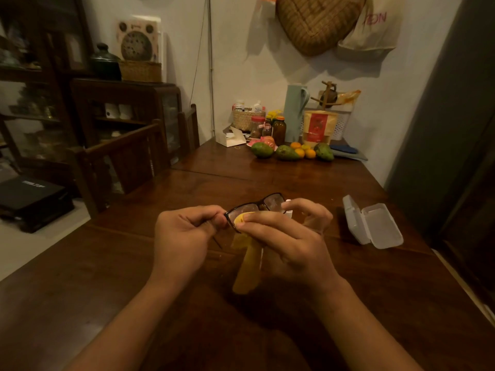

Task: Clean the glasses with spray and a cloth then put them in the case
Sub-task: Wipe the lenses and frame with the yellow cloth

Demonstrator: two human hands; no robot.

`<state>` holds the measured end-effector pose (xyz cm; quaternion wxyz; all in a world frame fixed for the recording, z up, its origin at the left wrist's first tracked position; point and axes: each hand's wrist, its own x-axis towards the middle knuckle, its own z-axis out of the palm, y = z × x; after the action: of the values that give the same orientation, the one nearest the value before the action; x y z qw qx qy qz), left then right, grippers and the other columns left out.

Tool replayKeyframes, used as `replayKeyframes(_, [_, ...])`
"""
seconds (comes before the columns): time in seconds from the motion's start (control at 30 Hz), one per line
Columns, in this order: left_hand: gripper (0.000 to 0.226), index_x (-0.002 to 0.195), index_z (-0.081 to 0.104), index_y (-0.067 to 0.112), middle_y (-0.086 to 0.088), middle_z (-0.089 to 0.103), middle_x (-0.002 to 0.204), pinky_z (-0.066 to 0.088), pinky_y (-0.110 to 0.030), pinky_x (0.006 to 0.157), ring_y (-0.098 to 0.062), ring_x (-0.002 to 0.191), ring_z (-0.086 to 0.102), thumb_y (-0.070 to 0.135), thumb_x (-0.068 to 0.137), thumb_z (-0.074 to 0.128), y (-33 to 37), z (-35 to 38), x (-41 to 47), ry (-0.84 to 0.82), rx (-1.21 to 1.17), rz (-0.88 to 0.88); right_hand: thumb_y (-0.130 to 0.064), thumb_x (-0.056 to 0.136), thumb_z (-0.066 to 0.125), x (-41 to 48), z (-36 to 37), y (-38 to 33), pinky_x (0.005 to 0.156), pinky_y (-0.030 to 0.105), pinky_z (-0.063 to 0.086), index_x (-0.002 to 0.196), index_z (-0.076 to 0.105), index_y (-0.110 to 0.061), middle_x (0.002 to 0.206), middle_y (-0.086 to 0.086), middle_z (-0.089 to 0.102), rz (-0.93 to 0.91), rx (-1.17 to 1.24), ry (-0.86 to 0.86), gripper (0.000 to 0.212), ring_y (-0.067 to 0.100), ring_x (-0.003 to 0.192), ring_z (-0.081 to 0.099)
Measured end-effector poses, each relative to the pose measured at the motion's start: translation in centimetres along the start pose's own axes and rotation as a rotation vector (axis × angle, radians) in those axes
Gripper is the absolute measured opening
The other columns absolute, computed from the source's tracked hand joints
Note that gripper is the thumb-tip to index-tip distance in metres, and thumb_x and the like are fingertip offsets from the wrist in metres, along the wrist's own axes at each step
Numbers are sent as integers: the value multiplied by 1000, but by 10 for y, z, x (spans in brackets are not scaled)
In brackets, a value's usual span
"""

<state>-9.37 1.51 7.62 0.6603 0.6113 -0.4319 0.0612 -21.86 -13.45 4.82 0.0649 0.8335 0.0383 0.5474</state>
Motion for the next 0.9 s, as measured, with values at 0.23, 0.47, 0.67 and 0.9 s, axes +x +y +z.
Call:
replayKeyframes(0.23, [62, 71, 71, 53, 26, 72, 72, 50, -7, 63, 5, 72, 69, -8, 78, 69, -1, 0, 1, -4, 25, -3, -37, 100, 57, -5, 4, 6, 85, 54, 50, 138, 55, -31, 138, -11, 58, 230, 140, -213, 39, 25, 126, 56])
replayKeyframes(0.47, [59, 72, 73, 51, 23, 73, 72, 50, -7, 64, 5, 71, 69, -8, 77, 69, -3, 0, 1, -21, 5, -20, -28, 101, 58, 1, 1, -6, 82, 56, 44, 130, 65, -30, 136, -12, 60, 82, 53, -147, 30, 33, 117, 58])
replayKeyframes(0.67, [52, 65, 74, 44, 17, 74, 70, 53, -12, 62, 2, 68, 69, -6, 77, 70, -3, 0, 1, -30, 15, -60, -27, 91, 76, -3, -1, 1, 77, 55, 44, 113, 76, -31, 121, -16, 69, 37, 11, -37, 23, 31, 108, 62])
replayKeyframes(0.9, [45, 71, 72, 38, 23, 72, 69, 53, -12, 64, 4, 71, 69, -7, 76, 70, 1, -1, 1, -8, 38, -47, -36, 101, 57, -6, 3, 6, 79, 56, 49, 126, 68, -25, 127, -8, 67, 181, 74, -141, 29, 33, 120, 58])
